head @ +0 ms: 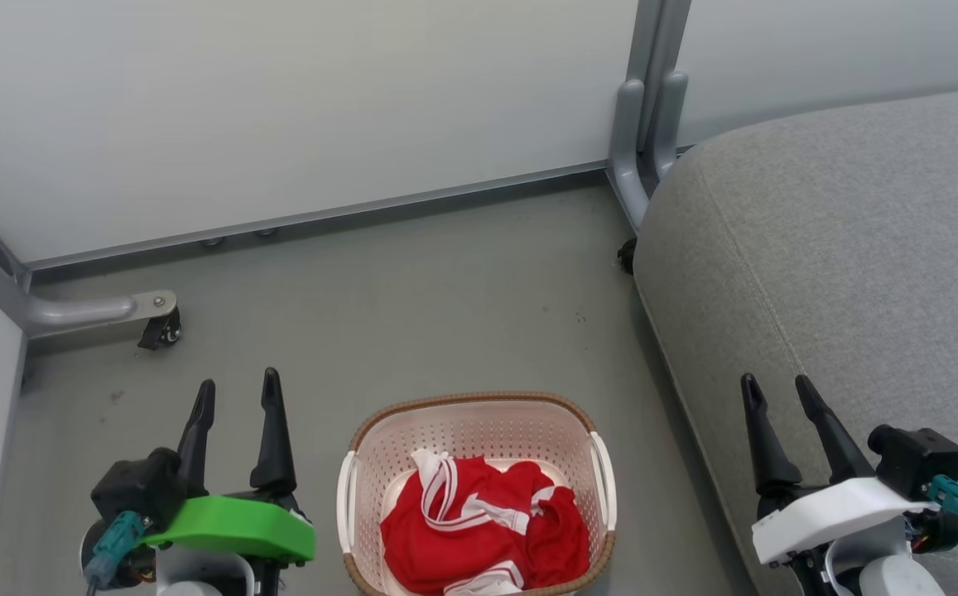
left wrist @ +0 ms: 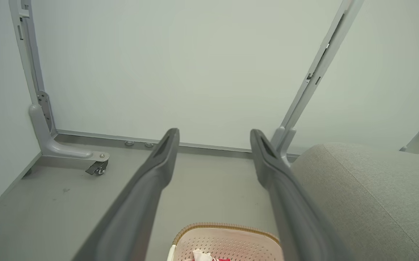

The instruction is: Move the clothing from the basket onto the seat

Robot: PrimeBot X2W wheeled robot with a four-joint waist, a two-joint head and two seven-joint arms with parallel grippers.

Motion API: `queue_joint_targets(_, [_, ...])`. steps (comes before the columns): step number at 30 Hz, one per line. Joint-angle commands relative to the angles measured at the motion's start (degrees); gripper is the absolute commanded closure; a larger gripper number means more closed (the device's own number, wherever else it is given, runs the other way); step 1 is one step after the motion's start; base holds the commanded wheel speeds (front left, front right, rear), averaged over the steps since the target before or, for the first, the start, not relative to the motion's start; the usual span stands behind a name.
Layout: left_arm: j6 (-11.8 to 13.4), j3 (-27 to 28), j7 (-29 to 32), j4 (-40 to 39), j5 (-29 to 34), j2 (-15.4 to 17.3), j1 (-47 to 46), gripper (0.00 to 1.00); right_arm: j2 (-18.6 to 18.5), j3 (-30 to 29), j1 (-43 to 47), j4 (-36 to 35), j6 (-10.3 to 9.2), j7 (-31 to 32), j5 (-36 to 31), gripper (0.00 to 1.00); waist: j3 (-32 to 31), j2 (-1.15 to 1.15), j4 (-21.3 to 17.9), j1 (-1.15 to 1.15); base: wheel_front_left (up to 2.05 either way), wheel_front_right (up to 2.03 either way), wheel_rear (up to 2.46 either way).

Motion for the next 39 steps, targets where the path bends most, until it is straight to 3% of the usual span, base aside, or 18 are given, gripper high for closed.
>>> queue_joint_targets(1, [-0.04,-0.21,-0.52,-0.50,1.59,0.41,0.15,0.00,-0.34,0.18,0.11,-0.60,0.02,-0.54,-1.49,0.00,0.02,0.10,-0.02,0.00,0.00,0.00,0.00])
queue_joint_targets(39, [1.18,-2.97,-4.59,-0.71,18.06,0.49,1.82,0.00,-0.47,1.99,1.34,-1.84,0.01,-4.63,-17.88,0.00,-0.04,0.14,-0.48,0.00,0.00,0.00,0.00])
